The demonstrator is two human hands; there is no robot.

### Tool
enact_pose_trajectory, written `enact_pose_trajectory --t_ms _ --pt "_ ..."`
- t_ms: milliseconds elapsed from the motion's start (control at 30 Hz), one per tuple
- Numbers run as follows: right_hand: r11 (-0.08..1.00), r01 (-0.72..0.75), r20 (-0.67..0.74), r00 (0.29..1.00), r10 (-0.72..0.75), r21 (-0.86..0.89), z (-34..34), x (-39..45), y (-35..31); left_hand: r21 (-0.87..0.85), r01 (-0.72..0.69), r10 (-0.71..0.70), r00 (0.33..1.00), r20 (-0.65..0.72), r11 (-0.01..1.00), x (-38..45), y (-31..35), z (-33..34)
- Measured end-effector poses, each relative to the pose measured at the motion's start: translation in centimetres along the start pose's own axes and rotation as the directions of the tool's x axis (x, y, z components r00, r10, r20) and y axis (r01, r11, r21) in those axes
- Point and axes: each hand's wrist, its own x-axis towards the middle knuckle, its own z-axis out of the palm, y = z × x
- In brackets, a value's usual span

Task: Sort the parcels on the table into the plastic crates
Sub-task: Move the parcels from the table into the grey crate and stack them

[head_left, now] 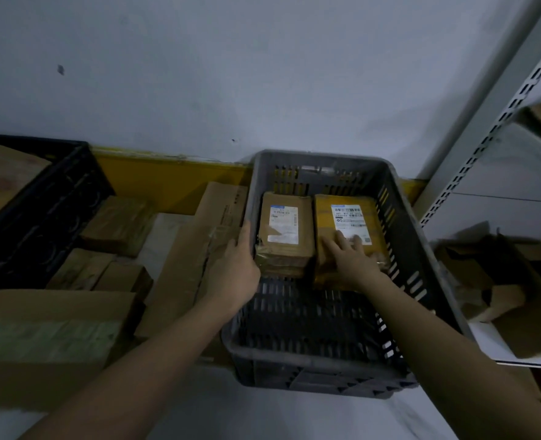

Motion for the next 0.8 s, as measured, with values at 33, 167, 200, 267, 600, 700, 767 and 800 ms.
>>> enact_pose_trajectory --t_ms 33,167,200,267,600,700,767,800 --pt "1.000 -0.006 -0.033 0.999 0.006 -0.008 0.0 0.2 0.1 -0.001 0.006 -0.006 1.000 0.008 1.000 0.0 0.0 0.0" --pt "1.000 -0.015 -0.111 0.994 0.013 -0.012 -0.4 1.4 0.3 0.015 0.011 -0.011 0.999 0.032 1.000 0.1 0.0 -0.1" --pt "1.000 -0.016 -0.128 0.992 0.014 -0.011 -0.5 1.8 0.1 0.017 0.012 -0.013 0.999 0.034 1.000 0.1 0.1 -0.1" --pt "1.000 -0.027 -0.152 0.988 0.027 0.003 -0.2 2.3 -0.3 0.019 0.023 -0.024 0.999 0.039 1.000 0.1 0.1 -0.1" --pt "0.995 -0.059 -0.173 0.982 0.072 0.080 0.6 2.3 -0.7 0.031 0.049 -0.050 0.998 0.036 0.998 -0.3 0.6 -0.7" --pt "0.994 -0.056 -0.112 0.991 0.067 0.098 -0.2 2.0 -0.7 0.052 0.053 -0.055 0.997 0.047 0.997 -0.4 0.9 -0.9" --pt "0.992 -0.038 -0.044 0.998 0.043 0.117 -1.2 1.7 -0.2 0.048 0.061 -0.064 0.996 0.058 0.997 -0.5 1.0 -1.0" --pt "0.992 -0.023 -0.036 0.999 0.028 0.125 -2.1 1.4 -0.1 0.042 0.068 -0.070 0.996 0.061 0.997 -0.5 1.1 -1.1"
